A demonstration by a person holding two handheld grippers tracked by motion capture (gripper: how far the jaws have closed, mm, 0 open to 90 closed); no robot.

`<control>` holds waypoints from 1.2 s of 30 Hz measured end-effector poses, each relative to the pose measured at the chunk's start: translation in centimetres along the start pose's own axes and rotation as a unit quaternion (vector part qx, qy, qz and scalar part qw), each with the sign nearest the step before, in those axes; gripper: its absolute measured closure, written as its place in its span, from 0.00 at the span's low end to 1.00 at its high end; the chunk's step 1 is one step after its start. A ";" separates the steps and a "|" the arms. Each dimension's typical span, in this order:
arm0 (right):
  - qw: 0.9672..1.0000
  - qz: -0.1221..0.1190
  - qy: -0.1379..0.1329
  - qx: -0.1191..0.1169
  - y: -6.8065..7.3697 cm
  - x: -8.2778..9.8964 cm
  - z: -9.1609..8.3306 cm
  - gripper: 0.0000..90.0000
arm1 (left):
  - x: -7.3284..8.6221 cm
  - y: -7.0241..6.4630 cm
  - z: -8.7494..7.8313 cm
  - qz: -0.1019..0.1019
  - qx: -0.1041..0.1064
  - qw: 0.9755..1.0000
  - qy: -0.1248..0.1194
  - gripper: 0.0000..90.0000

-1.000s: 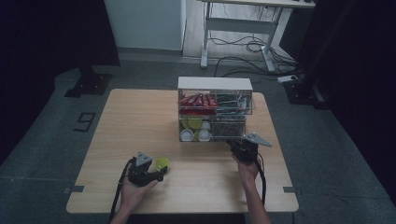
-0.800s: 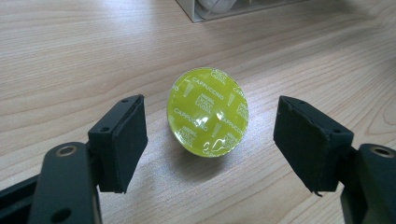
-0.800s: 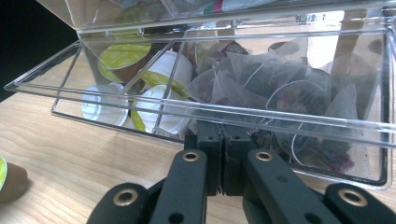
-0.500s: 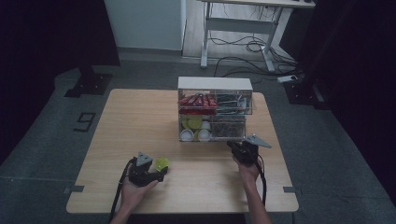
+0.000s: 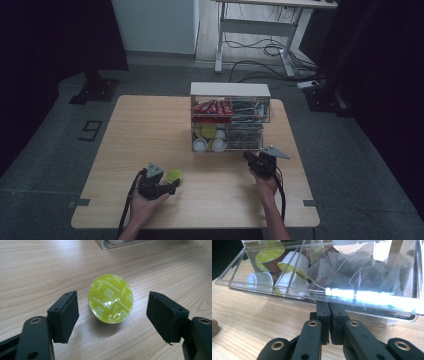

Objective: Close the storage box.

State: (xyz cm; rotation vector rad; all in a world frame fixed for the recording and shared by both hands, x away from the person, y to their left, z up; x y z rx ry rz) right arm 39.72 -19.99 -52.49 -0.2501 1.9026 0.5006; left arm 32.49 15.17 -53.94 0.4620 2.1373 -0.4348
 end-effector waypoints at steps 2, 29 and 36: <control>1.000 0.000 0.004 0.001 0.0 0.1 0.0 0.96 | 0.0 0.0 0.0 0.000 0.000 1.000 0.000 0.29; 1.000 0.007 0.001 0.009 0.0 0.2 -1.2 0.93 | -0.1 0.2 -0.1 -0.001 0.000 1.000 0.000 0.29; 1.000 0.002 -0.009 -0.001 0.5 -0.2 -1.5 0.92 | -0.1 0.2 -0.1 -0.001 0.001 1.000 0.000 0.29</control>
Point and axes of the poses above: each handheld gripper's, and its own axes: z roughly forward along the jaws, x roughly out of its underside, y roughly to its left, the point moved 3 cm from there along z, roughly forward along the jaws, and after that the axes turned 7 degrees about -y, right-handed, at the moved point
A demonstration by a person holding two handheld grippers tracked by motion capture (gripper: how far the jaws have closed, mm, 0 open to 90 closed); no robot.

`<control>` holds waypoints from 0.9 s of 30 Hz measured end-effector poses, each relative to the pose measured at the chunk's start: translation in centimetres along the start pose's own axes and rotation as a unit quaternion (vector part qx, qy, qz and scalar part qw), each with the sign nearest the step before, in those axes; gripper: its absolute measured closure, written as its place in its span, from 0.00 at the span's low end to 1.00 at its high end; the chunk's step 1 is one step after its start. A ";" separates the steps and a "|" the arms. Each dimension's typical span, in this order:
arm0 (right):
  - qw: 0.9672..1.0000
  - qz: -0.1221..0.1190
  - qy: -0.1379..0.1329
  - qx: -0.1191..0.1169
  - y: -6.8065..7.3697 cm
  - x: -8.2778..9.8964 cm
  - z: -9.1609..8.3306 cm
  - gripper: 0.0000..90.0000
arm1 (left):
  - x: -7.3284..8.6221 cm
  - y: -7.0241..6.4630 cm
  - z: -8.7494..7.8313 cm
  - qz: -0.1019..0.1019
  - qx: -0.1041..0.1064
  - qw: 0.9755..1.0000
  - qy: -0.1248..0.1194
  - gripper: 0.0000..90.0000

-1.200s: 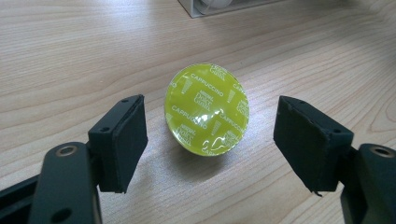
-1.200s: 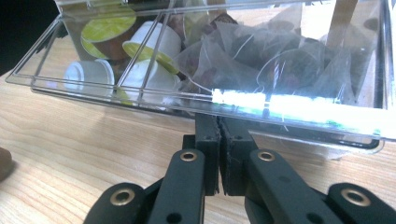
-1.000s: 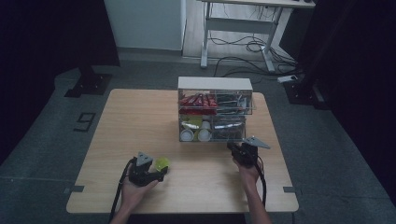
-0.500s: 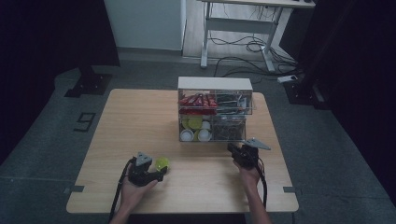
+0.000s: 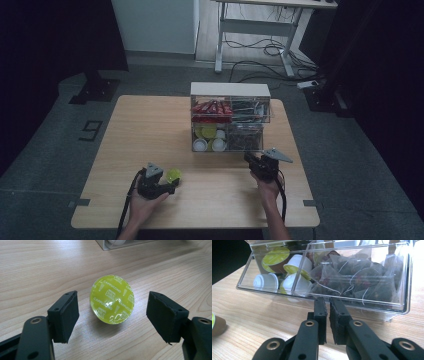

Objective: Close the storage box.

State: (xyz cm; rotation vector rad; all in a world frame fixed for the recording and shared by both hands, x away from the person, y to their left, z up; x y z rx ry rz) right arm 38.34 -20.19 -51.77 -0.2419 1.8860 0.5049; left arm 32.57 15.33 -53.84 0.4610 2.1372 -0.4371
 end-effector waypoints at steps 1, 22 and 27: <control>1.000 0.000 0.000 0.000 0.0 0.0 0.0 0.92 | 0.0 0.0 0.0 0.000 0.000 1.000 0.000 0.29; 1.000 -0.019 -0.006 -0.009 -0.2 0.3 -1.2 0.75 | -0.3 0.3 -0.4 -0.004 0.001 1.000 -0.006 0.29; 0.999 -0.030 -0.008 -0.014 -0.4 0.9 -2.2 0.67 | -0.3 0.4 -0.6 -0.005 0.001 1.000 -0.007 0.29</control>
Point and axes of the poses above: each handheld gripper's, and its own axes: z roughly forward along the jaws, x roughly out of its underside, y roughly to its left, the point moved 3 cm from there along z, roughly forward along the jaws, and after that the axes turned 7 degrees about -y, right-handed, at the moved point
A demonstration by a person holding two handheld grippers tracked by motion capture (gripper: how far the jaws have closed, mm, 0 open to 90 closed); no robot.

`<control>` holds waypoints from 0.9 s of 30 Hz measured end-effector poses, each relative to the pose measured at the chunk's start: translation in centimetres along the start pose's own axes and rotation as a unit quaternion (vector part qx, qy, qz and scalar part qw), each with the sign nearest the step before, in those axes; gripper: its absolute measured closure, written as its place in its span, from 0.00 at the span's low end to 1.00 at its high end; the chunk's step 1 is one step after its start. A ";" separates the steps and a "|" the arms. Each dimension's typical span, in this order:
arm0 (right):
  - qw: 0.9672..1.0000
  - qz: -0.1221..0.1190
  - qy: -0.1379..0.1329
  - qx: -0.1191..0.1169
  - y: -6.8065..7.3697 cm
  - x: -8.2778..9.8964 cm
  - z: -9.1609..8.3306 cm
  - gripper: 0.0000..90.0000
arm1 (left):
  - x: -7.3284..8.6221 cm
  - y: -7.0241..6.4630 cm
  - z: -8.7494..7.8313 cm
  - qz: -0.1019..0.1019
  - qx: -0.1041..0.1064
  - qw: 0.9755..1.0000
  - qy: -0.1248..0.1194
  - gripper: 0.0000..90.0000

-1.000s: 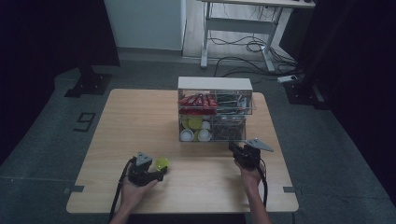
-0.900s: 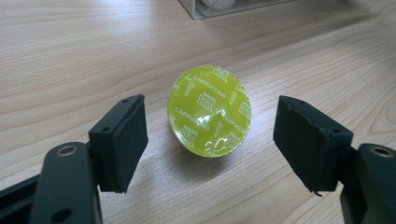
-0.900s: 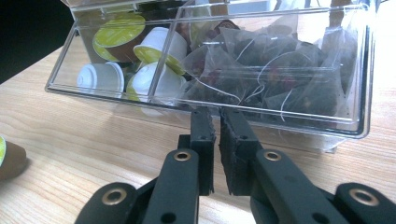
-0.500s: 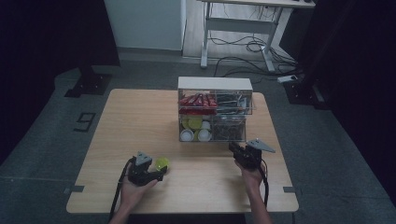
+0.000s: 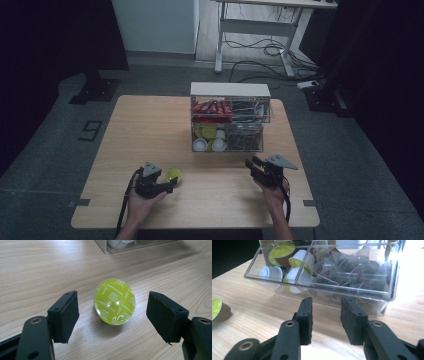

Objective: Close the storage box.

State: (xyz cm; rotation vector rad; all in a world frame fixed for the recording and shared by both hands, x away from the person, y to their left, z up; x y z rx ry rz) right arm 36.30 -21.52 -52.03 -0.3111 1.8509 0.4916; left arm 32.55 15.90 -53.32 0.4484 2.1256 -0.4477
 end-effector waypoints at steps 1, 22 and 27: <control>1.000 0.000 0.000 0.000 0.0 0.0 0.0 0.67 | 0.0 0.0 0.0 0.000 0.000 1.000 0.000 0.29; 0.999 -0.007 0.033 0.011 -2.5 3.3 -4.9 0.56 | 0.1 0.0 0.1 -0.001 0.002 1.000 0.004 0.29; 0.999 0.011 0.043 0.015 -3.3 4.0 -5.0 0.54 | 0.2 -0.1 0.3 0.000 0.004 1.000 0.009 0.29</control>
Point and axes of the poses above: each handheld gripper's, and its own axes: z roughly forward along the jaws, x roughly out of its underside, y roughly to its left, the point moved 3 cm from there along z, roughly forward along the jaws, and after that the axes turned 7 degrees about -y, right-handed, at the moved point
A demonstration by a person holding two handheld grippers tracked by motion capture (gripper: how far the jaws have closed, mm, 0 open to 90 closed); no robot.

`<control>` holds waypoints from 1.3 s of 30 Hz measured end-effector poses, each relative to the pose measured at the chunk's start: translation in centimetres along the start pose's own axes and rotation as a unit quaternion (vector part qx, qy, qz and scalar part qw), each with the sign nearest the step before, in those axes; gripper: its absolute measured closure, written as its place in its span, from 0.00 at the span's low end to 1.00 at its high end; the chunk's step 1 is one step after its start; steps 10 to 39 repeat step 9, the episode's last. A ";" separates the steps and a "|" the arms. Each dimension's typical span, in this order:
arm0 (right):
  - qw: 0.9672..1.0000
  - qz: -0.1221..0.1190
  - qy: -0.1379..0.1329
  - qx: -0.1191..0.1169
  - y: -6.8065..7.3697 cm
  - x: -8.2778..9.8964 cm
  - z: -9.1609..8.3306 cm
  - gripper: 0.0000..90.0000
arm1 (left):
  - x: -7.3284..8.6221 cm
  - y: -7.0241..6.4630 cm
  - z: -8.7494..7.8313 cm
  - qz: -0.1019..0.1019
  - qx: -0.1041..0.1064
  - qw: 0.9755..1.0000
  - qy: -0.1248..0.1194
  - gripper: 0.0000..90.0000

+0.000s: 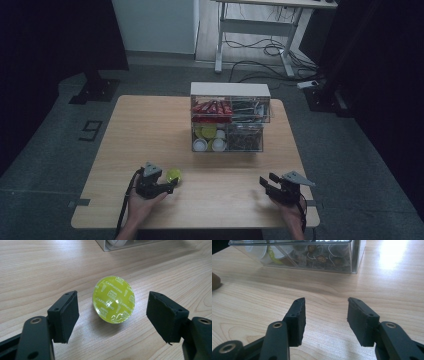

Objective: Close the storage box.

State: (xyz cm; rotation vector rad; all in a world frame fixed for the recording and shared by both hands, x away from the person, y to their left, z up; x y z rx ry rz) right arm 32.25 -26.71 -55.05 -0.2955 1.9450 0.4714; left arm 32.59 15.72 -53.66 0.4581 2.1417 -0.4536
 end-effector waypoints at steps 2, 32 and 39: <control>1.000 -0.002 0.003 -0.001 0.0 0.1 0.1 0.53 | 0.1 0.0 0.1 -0.005 0.007 1.000 0.002 0.29; 1.000 -0.004 0.007 0.000 0.1 0.1 0.3 0.52 | 0.1 0.2 0.1 -0.011 0.012 1.000 0.003 0.29; 1.000 -0.004 0.007 0.000 0.1 0.1 0.3 0.52 | 0.1 0.2 0.1 -0.011 0.012 1.000 0.003 0.29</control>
Point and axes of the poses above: each handheld gripper's, and its own axes: z roughly forward along the jaws, x roughly out of its underside, y roughly to its left, the point moved 3 cm from there along z, roughly forward along the jaws, and after that the axes turned 7 degrees about -y, right-handed, at the moved point
